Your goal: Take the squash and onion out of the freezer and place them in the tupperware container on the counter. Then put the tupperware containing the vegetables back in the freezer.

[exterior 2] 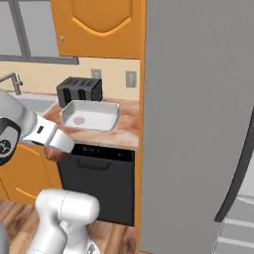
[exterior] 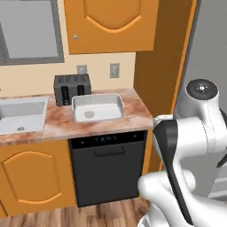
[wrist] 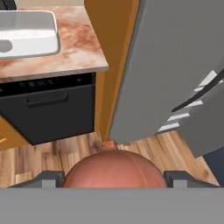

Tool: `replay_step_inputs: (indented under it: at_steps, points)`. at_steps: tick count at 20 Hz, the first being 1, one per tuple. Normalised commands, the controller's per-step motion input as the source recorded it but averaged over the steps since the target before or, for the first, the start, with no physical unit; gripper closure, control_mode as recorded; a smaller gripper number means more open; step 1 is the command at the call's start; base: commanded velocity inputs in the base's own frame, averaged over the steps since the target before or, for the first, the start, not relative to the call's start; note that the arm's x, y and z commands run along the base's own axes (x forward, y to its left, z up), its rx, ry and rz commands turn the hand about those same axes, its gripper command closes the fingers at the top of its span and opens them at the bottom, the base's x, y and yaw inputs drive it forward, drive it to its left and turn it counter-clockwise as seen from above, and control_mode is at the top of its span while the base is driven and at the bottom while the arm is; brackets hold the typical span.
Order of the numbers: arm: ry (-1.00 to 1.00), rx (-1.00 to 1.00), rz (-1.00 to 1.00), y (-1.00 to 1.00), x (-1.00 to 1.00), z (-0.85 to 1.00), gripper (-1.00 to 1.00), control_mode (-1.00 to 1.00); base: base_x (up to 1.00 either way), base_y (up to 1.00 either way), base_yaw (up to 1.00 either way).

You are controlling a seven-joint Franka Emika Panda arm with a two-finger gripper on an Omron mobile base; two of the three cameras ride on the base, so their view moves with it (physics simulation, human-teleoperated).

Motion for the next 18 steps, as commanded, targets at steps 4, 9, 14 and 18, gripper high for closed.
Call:
replay_step_inputs:
  at_steps: [4,9,14,18]
  points:
    - [0.0,0.0,0.0,0.0,0.0,0.0,1.0,1.0,0.81,1.0,-0.17]
    - [0.0,0.0,0.0,0.0,0.0,0.0,1.0,1.0,0.96,0.45,-0.08]
    - [0.0,0.0,0.0,0.0,0.0,0.0,1.0,1.0,1.0,0.02,0.0]
    - [0.0,0.0,0.0,0.0,0.74,-0.29,1.0,-1.0,0.0,0.0,0.0]
